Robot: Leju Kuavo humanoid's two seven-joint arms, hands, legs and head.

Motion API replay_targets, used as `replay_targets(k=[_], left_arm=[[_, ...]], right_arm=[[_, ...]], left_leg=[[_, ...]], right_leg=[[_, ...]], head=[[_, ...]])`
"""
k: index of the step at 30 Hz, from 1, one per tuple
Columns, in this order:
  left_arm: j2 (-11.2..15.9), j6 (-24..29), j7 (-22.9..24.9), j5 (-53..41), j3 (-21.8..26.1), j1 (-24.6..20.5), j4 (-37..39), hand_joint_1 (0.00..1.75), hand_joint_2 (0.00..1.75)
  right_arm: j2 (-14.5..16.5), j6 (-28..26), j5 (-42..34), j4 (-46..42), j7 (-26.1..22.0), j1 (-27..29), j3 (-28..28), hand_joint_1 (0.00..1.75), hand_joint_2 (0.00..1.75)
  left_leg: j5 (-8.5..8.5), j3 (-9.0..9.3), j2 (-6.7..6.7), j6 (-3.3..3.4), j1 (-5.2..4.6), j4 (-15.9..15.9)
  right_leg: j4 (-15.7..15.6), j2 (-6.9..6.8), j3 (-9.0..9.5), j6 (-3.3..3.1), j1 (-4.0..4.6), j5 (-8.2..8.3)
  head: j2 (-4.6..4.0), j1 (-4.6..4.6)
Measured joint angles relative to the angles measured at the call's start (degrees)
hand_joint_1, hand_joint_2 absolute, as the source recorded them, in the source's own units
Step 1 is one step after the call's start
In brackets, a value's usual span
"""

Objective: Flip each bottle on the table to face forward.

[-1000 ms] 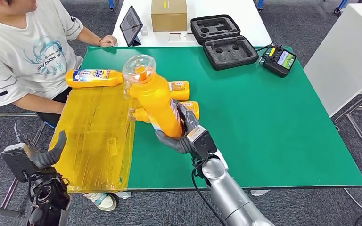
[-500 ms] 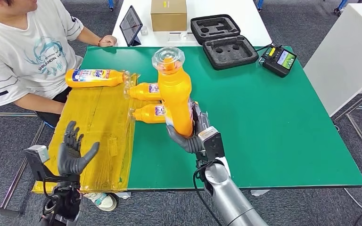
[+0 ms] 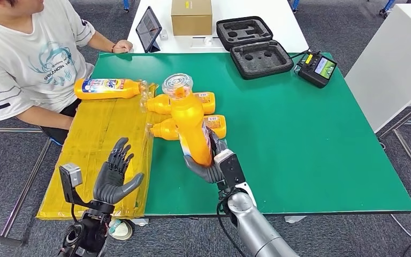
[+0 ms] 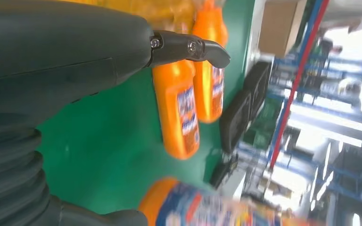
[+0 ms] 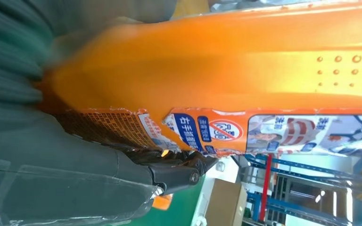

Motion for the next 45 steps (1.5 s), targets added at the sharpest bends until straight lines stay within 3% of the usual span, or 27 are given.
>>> replay_targets(k=[9, 16, 27, 45], left_arm=[[0.2, -1.3, 0.7, 0.1, -4.7, -0.4, -1.0, 0.00, 1.75], [0.3, -2.2, 1.7, 1.8, -6.5, -3.6, 0.7, 0.00, 1.75], [0.6, -2.5, 2.3, 5.1, -7.6, -6.8, 5.6, 0.00, 1.75], [1.3, -3.0, 4.0, 7.0, -7.8, -6.7, 8.7, 0.00, 1.75]], right_arm=[[1.9, -1.8, 3.4, 5.1, 0.0, -0.3, 4.0, 1.75, 1.75], [3.4, -1.5, 5.5, 8.1, 0.0, -0.7, 8.1, 1.75, 1.75], [6.0, -0.1, 7.9, 13.5, 0.1, -2.5, 12.9, 1.75, 1.75], [6.9, -2.2, 10.7, 22.5, 1.9, -6.0, 16.2, 1.75, 1.75]], left_leg=[[0.00, 0.00, 0.00, 0.00, -0.01, 0.0], [0.01, 0.01, 0.00, 0.00, 0.00, 0.0], [0.01, 0.01, 0.02, -0.01, -0.01, 0.0], [0.00, 0.01, 0.06, -0.01, -0.01, 0.0]], right_leg=[[0.0, 0.00, -0.02, 0.00, 0.00, 0.00], [0.0, 0.01, -0.02, 0.00, 0.00, 0.00], [0.0, 0.02, -0.04, 0.00, 0.00, 0.00], [0.0, 0.04, -0.11, 0.00, 0.00, 0.00]], head=[[0.00, 0.01], [0.00, 0.00], [0.00, 0.01], [0.00, 0.01]])
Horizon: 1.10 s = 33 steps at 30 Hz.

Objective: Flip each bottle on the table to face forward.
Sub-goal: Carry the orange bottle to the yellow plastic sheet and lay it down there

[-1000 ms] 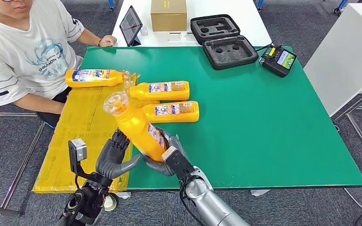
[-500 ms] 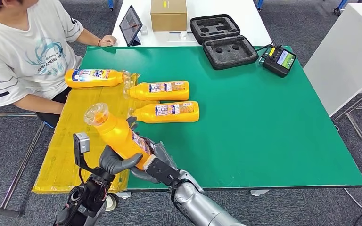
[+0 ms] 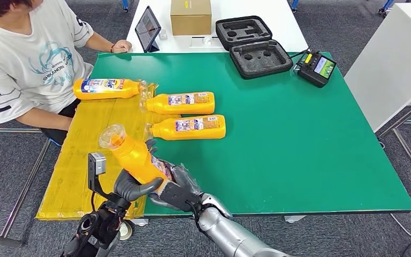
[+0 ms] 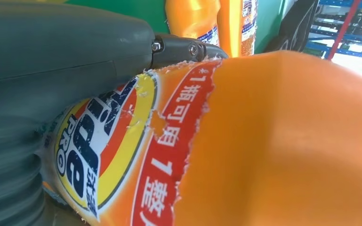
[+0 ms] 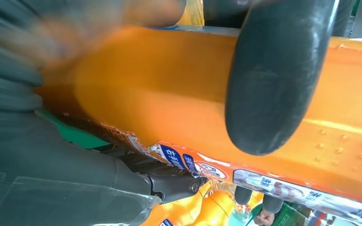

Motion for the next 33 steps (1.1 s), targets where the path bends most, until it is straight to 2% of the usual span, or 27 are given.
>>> replay_targets(k=[7, 8, 11, 12, 18, 21, 22, 25, 33], left_arm=[[0.0, 0.0, 0.0, 0.0, 0.0, 0.0, 0.4, 0.00, 1.75], [0.0, 0.0, 0.0, 0.0, 0.0, 0.0, 0.4, 0.23, 1.75], [0.0, 0.1, -0.2, 0.0, 0.0, 0.0, 0.4, 1.53, 1.75], [0.0, 0.3, -0.4, 0.0, 0.0, 0.0, 0.4, 1.75, 1.75], [0.0, 1.4, -1.7, -0.3, 0.0, 0.1, 0.4, 1.75, 1.75], [0.0, 1.8, -2.2, -0.4, 0.0, 0.0, 0.4, 1.75, 1.75], [0.0, 1.8, -2.4, -0.5, 0.0, 0.0, 0.4, 1.75, 1.75], [0.0, 2.0, -3.1, -0.7, 0.0, -0.4, 0.3, 1.75, 1.75], [0.1, 3.2, -4.4, -0.8, 0.2, -0.7, -0.9, 1.75, 1.75]], right_arm=[[0.2, 0.0, 0.0, 0.6, 0.0, -0.1, 0.0, 1.75, 1.75], [0.2, 0.0, 0.0, 0.7, 0.0, -0.2, 0.0, 1.75, 1.75], [0.2, -0.1, 0.2, 0.8, 0.1, -0.2, 0.1, 1.75, 1.75], [0.2, -0.1, 0.4, 0.8, 0.1, -0.3, 0.1, 1.75, 1.75], [0.3, -0.6, 1.4, 1.0, 0.2, -0.6, 0.1, 1.75, 1.75], [0.4, -1.3, 2.0, 1.0, 0.0, -0.6, 0.1, 0.44, 1.75], [0.4, -1.8, 2.4, 1.1, 0.0, -0.5, 0.3, 0.00, 1.31], [0.5, -3.4, 4.1, 1.1, 0.2, -0.5, 0.9, 0.00, 0.00], [0.5, -5.1, 5.0, 0.0, 0.1, -0.5, 1.4, 0.00, 0.00]], left_leg=[[0.00, 0.00, 0.01, 0.00, 0.00, 0.0], [0.00, 0.00, 0.01, 0.00, 0.00, 0.0], [0.00, 0.00, 0.00, 0.00, 0.00, 0.0], [0.00, 0.00, 0.00, 0.00, 0.00, 0.0], [0.00, 0.00, 0.00, 0.00, 0.00, 0.0], [0.00, 0.00, 0.01, 0.00, 0.00, 0.0], [0.00, 0.00, 0.01, 0.00, 0.00, 0.0], [0.00, 0.00, 0.00, 0.00, 0.00, 0.0], [0.00, 0.00, 0.00, 0.00, 0.00, 0.0]], right_leg=[[0.0, 0.00, 0.00, 0.00, 0.00, 0.00], [0.0, 0.00, 0.00, 0.00, 0.00, 0.00], [0.0, 0.00, 0.00, 0.00, 0.00, 0.00], [0.0, 0.00, 0.00, 0.00, 0.00, 0.00], [0.0, 0.00, 0.00, 0.00, 0.00, 0.00], [0.0, 0.00, 0.00, 0.00, 0.00, 0.00], [0.0, 0.00, 0.00, 0.00, 0.00, 0.00], [0.0, 0.00, 0.00, 0.00, 0.00, 0.00], [0.0, 0.00, 0.01, 0.00, 0.00, 0.00]], head=[[0.00, -0.01], [0.00, -0.01], [0.00, -0.01], [0.00, 0.00], [0.00, -0.01], [0.00, -0.01], [0.00, -0.01], [0.00, 0.01], [0.00, -0.01]])
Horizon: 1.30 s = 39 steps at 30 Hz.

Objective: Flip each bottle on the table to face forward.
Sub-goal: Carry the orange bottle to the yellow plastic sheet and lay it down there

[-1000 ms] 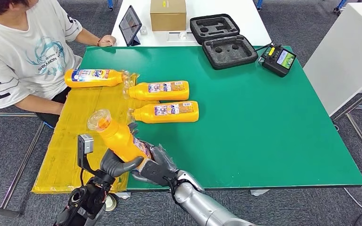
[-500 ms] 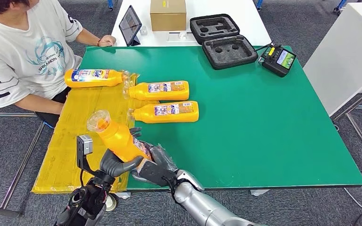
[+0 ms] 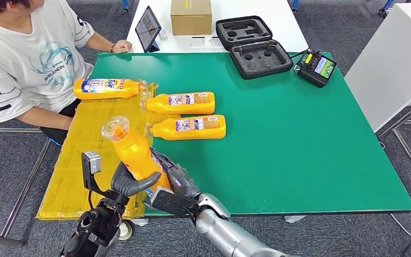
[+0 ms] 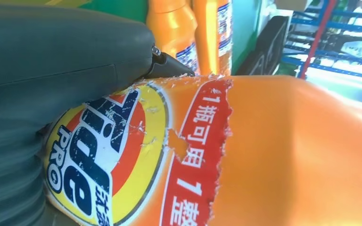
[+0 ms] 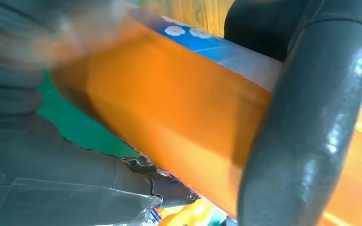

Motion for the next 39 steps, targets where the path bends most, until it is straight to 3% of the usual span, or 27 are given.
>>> replay_targets(k=[4, 8, 15, 19, 24, 30, 35, 39], left_arm=[[0.0, 1.5, -0.8, -0.4, 0.4, -0.5, -0.6, 1.75, 1.75], [0.0, 7.1, -3.9, -4.1, 1.2, -0.8, -1.6, 1.75, 1.75], [0.3, 15.1, -7.6, -9.8, 3.6, -0.9, -3.8, 1.75, 1.75], [0.4, 20.7, -10.6, -14.3, 4.5, -0.9, -4.2, 1.75, 1.75], [0.5, 28.3, -13.4, -20.7, 5.6, -0.9, -4.2, 1.75, 1.75], [0.5, 31.6, -14.3, -23.8, 6.0, -0.9, -4.2, 1.75, 1.75], [1.5, 43.1, -13.5, -39.6, 6.1, -1.6, -3.5, 1.75, 1.75], [4.0, 44.9, -2.9, -64.4, 5.6, -5.9, 1.9, 1.75, 1.75]], right_arm=[[-0.3, -0.8, 0.0, -1.3, 0.0, 0.2, 0.0, 0.00, 0.00], [-0.9, -4.2, 1.2, -4.8, 0.0, 1.1, 0.0, 0.00, 0.00], [-3.8, -13.6, 6.5, -22.3, 1.0, 6.2, -0.1, 0.00, 0.00], [-5.1, -18.3, 11.3, -32.5, -0.9, 10.0, -0.9, 0.00, 0.00], [-5.7, -19.2, 17.3, -44.6, -1.8, 15.0, -2.5, 0.00, 0.00], [-6.0, -19.2, 17.9, -51.7, -1.9, 17.6, -3.5, 0.00, 0.00], [-6.0, -19.2, 17.3, -56.3, -1.9, 18.6, -3.5, 0.00, 0.00], [-6.0, -19.2, 15.3, -57.6, -1.8, 18.0, -3.1, 0.00, 0.00]], left_leg=[[0.00, 0.00, 0.00, 0.00, 0.00, 0.0], [0.00, 0.00, -0.01, 0.00, 0.00, 0.0], [0.00, -0.01, -0.02, 0.00, 0.01, 0.0], [-0.01, -0.02, -0.03, 0.00, 0.00, 0.0], [-0.02, -0.04, -0.03, 0.00, 0.00, 0.0], [0.00, -0.03, -0.03, 0.00, 0.00, 0.0], [0.00, -0.03, -0.02, 0.00, 0.01, 0.0], [0.02, -0.02, -0.03, -0.01, 0.02, 0.0]], right_leg=[[0.0, 0.00, 0.01, 0.00, 0.00, 0.00], [0.0, 0.00, 0.00, 0.00, 0.00, 0.00], [0.0, -0.02, 0.00, 0.00, 0.00, -0.01], [0.0, -0.01, 0.00, 0.00, 0.00, -0.01], [0.0, -0.02, 0.00, 0.00, 0.00, -0.01], [0.0, -0.01, 0.01, -0.01, 0.00, 0.00], [0.0, -0.02, 0.00, 0.00, 0.00, 0.00], [0.0, -0.02, 0.01, -0.02, 0.01, 0.01]], head=[[0.00, 0.01], [0.00, 0.01], [0.00, 0.00], [0.00, 0.01], [0.00, 0.00], [0.00, 0.01], [0.00, 0.01], [0.00, 0.00]])
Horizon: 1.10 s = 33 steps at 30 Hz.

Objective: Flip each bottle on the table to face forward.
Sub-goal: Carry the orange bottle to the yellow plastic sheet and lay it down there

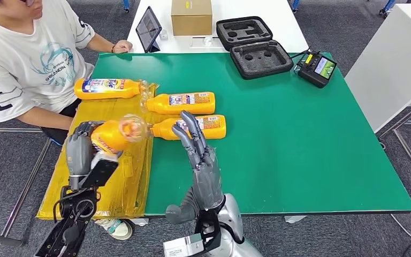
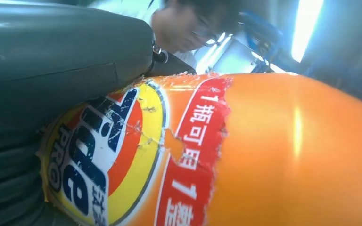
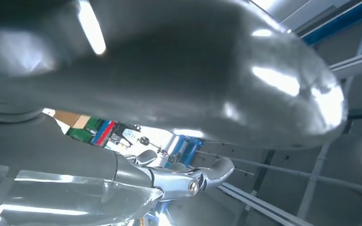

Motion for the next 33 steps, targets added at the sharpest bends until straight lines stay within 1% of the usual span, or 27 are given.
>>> replay_targets(k=[1, 3, 5, 7, 10, 16, 19, 22, 23, 24, 26, 27, 28, 30, 33], left_arm=[[0.6, -1.1, 3.3, -6.5, -0.3, -1.7, 2.3, 1.75, 1.75], [1.5, -4.5, 8.8, -16.9, -1.1, -5.1, 7.9, 1.75, 1.75], [2.2, -8.4, 11.9, -22.8, -2.0, -8.2, 13.8, 1.75, 1.75], [2.8, -12.3, 13.8, -26.1, -2.8, -10.6, 19.5, 1.75, 1.75], [3.6, -17.3, 15.8, -29.3, -3.7, -13.0, 26.7, 1.75, 1.75], [4.1, -26.1, 15.9, -29.7, -4.3, -18.8, 35.7, 1.75, 1.75], [4.2, -28.7, 15.5, -28.6, -4.3, -20.4, 38.0, 1.75, 1.75], [4.2, -29.3, 15.5, -28.3, -4.3, -21.2, 39.4, 1.75, 1.75], [4.2, -29.4, 15.6, -28.3, -4.3, -21.4, 39.6, 1.70, 1.75], [4.2, -29.4, 15.9, -28.3, -4.2, -21.4, 39.7, 1.30, 1.75], [4.2, -29.4, 16.6, -28.3, -4.1, -21.5, 39.9, 0.43, 1.75], [4.2, -29.5, 16.8, -28.1, -4.0, -21.5, 39.9, 0.04, 1.75], [4.2, -29.8, 16.9, -27.7, -3.8, -21.6, 39.9, 0.00, 1.75], [4.2, -31.2, 16.3, -26.2, -3.2, -21.8, 40.0, 0.00, 1.75], [4.1, -35.1, 13.6, -22.2, -1.6, -22.2, 40.3, 0.00, 1.75]], right_arm=[[0.0, 0.0, -0.7, 0.2, 0.3, -0.5, 0.4, 0.00, 0.00], [-0.2, 0.2, -1.9, 1.1, 1.4, -2.0, 1.7, 0.00, 0.87], [-0.3, 0.7, -2.8, 2.5, 2.7, -3.4, 3.0, 0.00, 1.75], [-0.5, 1.5, -3.6, 3.9, 3.5, -4.4, 4.0, 0.00, 1.75], [-0.6, 2.7, -4.7, 5.9, 3.8, -5.2, 4.9, 0.00, 1.75], [-0.8, 3.5, -5.1, 8.2, 3.8, -5.8, 5.2, 0.00, 1.75], [-0.8, 3.7, -5.1, 8.7, 3.9, -5.8, 5.2, 0.00, 1.75], [-0.9, 3.8, -4.9, 9.0, 4.0, -5.7, 5.2, 0.00, 1.75], [-1.0, 3.8, -4.7, 9.1, 4.1, -5.7, 5.2, 0.00, 1.75], [-1.0, 3.8, -4.2, 9.1, 4.2, -5.7, 5.2, 0.00, 1.75], [-1.1, 3.7, -3.0, 9.1, 4.7, -5.4, 5.2, 0.00, 1.75], [-1.1, 3.7, -2.5, 9.1, 4.9, -5.3, 5.2, 0.00, 1.75], [-1.1, 3.7, -2.3, 9.2, 5.0, -5.2, 5.2, 0.00, 1.75], [-1.3, 3.7, -2.1, 9.2, 5.1, -5.0, 5.2, 0.00, 1.75], [-1.5, 3.9, -2.2, 9.4, 5.1, -5.0, 5.2, 0.00, 1.75]], left_leg=[[0.02, 0.00, 0.00, 0.00, 0.00, 0.0], [0.08, 0.01, 0.01, -0.01, 0.00, 0.0], [0.13, 0.01, 0.01, -0.01, 0.00, 0.0], [0.14, 0.01, 0.03, 0.00, 0.00, 0.0], [0.15, 0.01, 0.04, 0.00, -0.01, 0.0], [0.03, 0.25, -0.34, -0.07, 0.00, 0.0], [-0.02, 0.54, -0.27, -0.12, 0.01, -0.1], [-0.01, 0.75, -0.23, -0.13, 0.01, -0.1], [-0.01, 0.80, -0.23, -0.13, 0.01, -0.1], [-0.01, 0.84, -0.22, -0.13, 0.02, -0.1], [-0.02, 0.89, -0.21, -0.13, 0.02, -0.1], [-0.02, 0.90, -0.21, -0.13, 0.02, -0.1], [-0.02, 0.90, -0.21, -0.13, 0.02, -0.1], [-0.02, 0.91, -0.20, -0.13, 0.03, -0.1], [-0.01, 0.92, -0.19, -0.14, 0.03, -0.1]], right_leg=[[0.0, 0.00, 0.00, -0.01, 0.00, 0.02], [0.0, 0.01, 0.00, -0.08, 0.00, 0.08], [0.0, 0.01, 0.00, -0.12, 0.01, 0.13], [0.0, 0.02, 0.00, -0.12, 0.01, 0.14], [0.0, 0.02, 0.01, -0.11, 0.00, 0.13], [0.0, -0.26, 0.39, -0.06, 0.00, 0.01], [0.0, -0.17, 0.62, -0.06, 0.00, 0.00], [0.0, -0.13, 0.79, -0.07, 0.01, 0.02], [0.0, -0.13, 0.83, -0.07, 0.01, 0.02], [0.0, -0.12, 0.86, -0.07, 0.01, 0.02], [0.0, -0.12, 0.90, -0.07, 0.01, 0.02], [0.0, -0.11, 0.91, -0.07, 0.01, 0.02], [0.0, -0.11, 0.91, -0.07, 0.01, 0.02], [0.0, -0.10, 0.91, -0.07, 0.01, 0.02], [0.0, -0.07, 0.91, -0.08, 0.01, 0.02]], head=[[0.00, 0.00], [0.00, 0.01], [0.00, 0.01], [0.00, 0.02], [0.00, 0.00], [0.00, 0.01], [0.00, 0.00], [0.00, 0.01], [0.00, 0.01], [0.00, 0.01], [0.00, 0.01], [0.00, 0.01], [0.00, 0.01], [0.00, 0.01], [0.00, 0.00]])
